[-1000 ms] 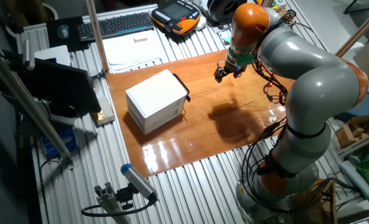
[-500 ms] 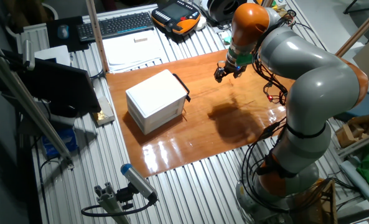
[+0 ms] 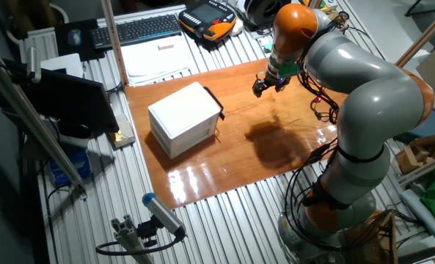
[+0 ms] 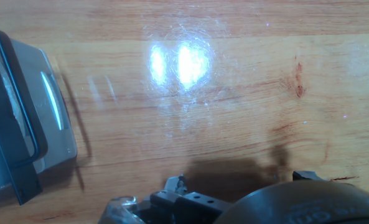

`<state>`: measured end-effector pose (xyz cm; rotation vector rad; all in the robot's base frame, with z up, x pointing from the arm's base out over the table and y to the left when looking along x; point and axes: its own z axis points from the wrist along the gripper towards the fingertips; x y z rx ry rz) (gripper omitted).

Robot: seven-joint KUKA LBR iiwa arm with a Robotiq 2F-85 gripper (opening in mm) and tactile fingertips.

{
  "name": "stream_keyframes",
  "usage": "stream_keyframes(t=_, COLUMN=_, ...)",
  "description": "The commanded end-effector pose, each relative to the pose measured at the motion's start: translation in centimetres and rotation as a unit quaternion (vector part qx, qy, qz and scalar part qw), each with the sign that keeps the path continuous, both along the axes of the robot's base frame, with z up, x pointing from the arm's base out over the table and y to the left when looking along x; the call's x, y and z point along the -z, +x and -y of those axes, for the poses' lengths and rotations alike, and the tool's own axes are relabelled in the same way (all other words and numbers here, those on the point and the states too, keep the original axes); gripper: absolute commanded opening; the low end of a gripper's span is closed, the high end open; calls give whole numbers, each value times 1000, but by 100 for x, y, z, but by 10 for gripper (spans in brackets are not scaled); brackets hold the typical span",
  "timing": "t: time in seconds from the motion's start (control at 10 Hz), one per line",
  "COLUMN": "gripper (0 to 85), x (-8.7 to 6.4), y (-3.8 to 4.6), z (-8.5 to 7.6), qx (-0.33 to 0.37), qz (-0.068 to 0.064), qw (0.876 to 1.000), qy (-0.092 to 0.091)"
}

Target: Grasp the handle and open the drawer

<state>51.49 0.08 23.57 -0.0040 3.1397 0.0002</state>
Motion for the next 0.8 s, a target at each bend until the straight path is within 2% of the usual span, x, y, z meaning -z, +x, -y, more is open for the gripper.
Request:
stream_keyframes(t=0.0, gripper=7, x=-2, y=0, z=0, qx=44, qz=13, qw=999, qy=-7)
stream_keyframes(t=0.7, gripper=7, x=-33, y=-13, z=-45, qx=46, qz=12, qw=999, qy=-10)
